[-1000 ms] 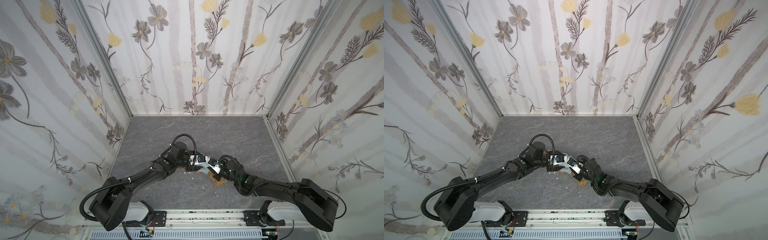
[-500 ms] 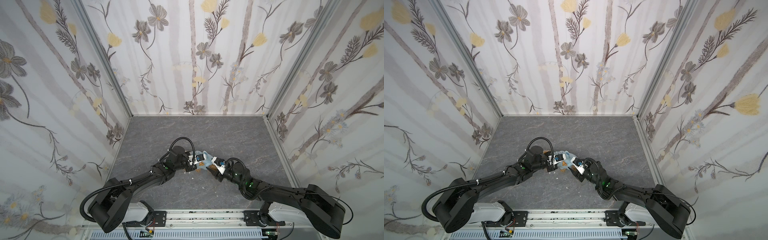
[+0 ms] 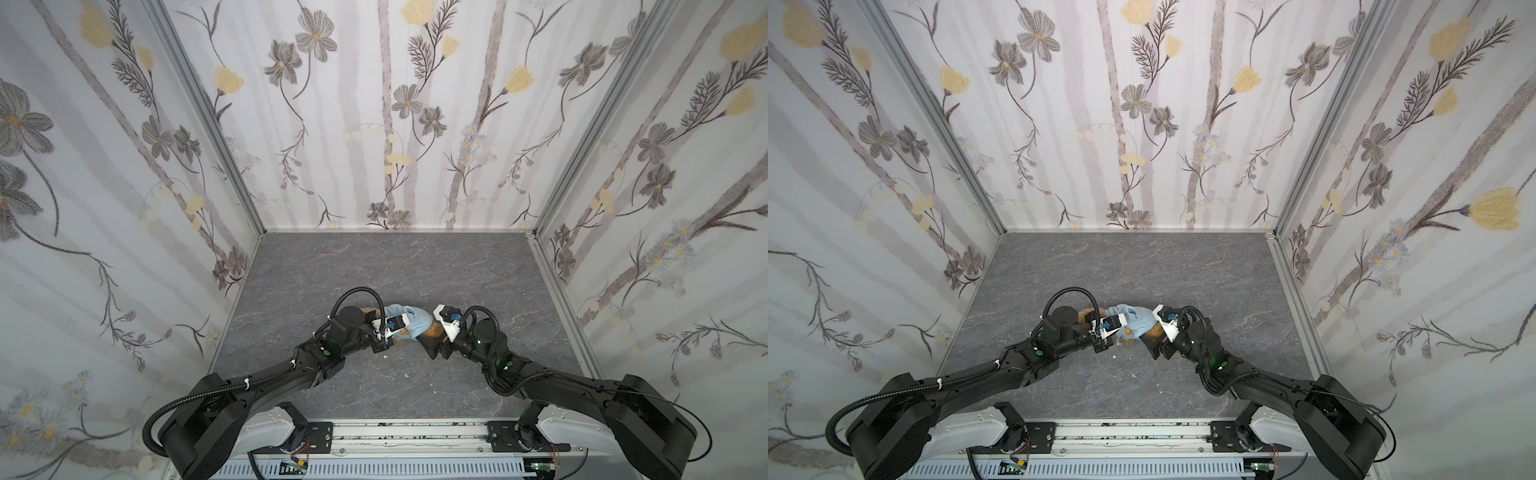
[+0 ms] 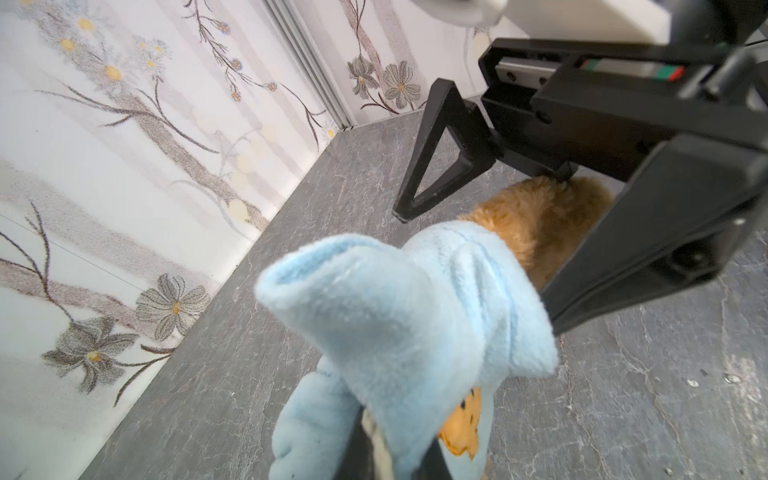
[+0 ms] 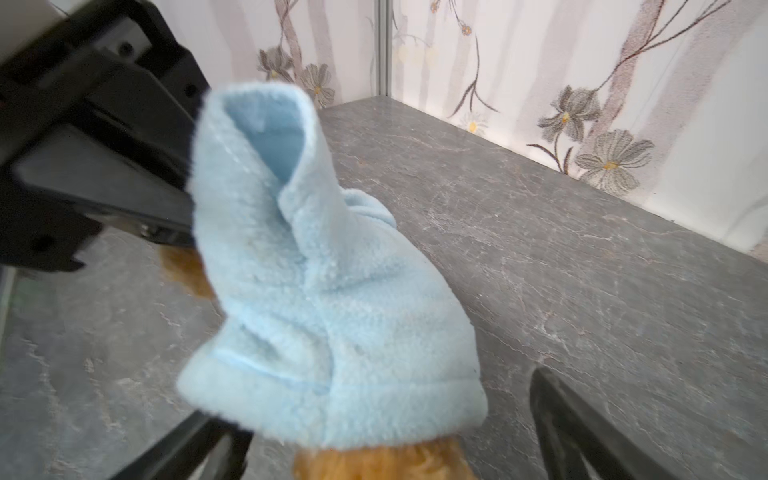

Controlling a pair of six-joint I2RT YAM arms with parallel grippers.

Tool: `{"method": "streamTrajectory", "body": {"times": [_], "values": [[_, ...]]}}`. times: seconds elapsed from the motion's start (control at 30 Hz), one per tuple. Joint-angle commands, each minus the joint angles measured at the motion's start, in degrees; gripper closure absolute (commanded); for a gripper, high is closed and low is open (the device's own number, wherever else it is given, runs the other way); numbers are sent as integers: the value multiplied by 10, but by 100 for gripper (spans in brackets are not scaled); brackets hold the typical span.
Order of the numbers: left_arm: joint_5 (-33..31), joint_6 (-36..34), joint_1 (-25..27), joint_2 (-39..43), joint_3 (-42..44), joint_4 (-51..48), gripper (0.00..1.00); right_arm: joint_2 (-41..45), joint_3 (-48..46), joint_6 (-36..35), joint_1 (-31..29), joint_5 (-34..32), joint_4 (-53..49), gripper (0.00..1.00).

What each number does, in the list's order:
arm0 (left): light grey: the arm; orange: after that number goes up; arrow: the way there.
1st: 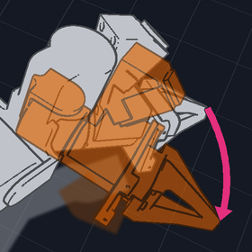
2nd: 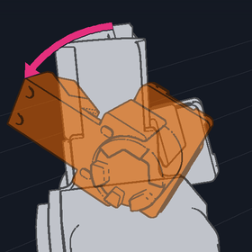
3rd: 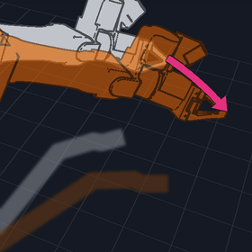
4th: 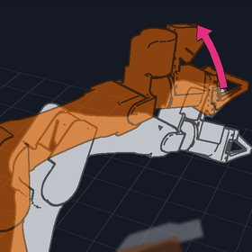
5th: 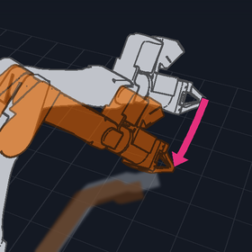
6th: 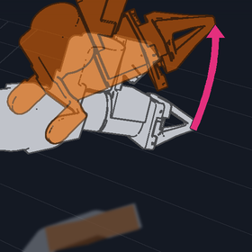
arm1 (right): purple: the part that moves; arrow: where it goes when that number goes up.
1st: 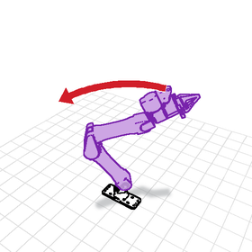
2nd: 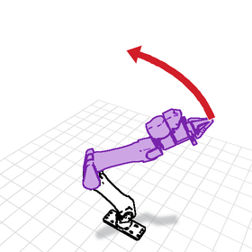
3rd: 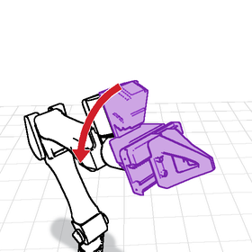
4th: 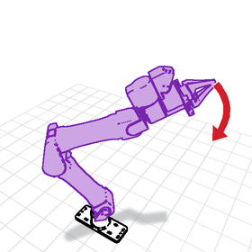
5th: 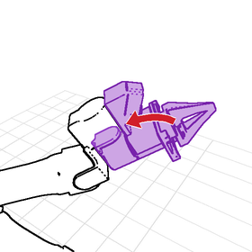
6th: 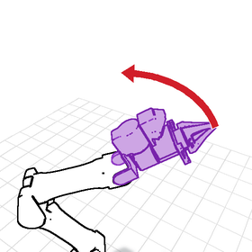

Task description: Dress the teddy bear

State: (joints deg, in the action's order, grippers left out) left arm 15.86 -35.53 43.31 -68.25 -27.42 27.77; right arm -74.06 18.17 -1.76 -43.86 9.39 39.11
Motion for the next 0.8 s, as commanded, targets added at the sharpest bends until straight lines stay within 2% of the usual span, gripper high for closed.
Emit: {"method": "streamTrajectory", "body": {"times": [0.0, 0.2, 0.37, 0.47, 0.6, 0.77], "values": [[-36, 11, 7, -4, 0, 50, 100, 15, 14, 18, -2, 37, -18, 0], [-55, 15, 13, -9, -3, 52, 100, 35, 30, -15, -2, -44, -95, 0], [-85, 19, 16, -7, -5, 53, 100, 88, 26, -9, -4, -53, -132, 0], [-83, 20, 16, -8, -6, 53, 100, 100, 35, -8, -26, -75, -136, 0], [-83, 24, 19, -8, -9, 53, 100, 58, 76, -14, -72, -139, -124, 0], [-74, 30, 22, -2, -9, 53, 100, -22, 121, -18, -81, -218, -111, 0]]}}
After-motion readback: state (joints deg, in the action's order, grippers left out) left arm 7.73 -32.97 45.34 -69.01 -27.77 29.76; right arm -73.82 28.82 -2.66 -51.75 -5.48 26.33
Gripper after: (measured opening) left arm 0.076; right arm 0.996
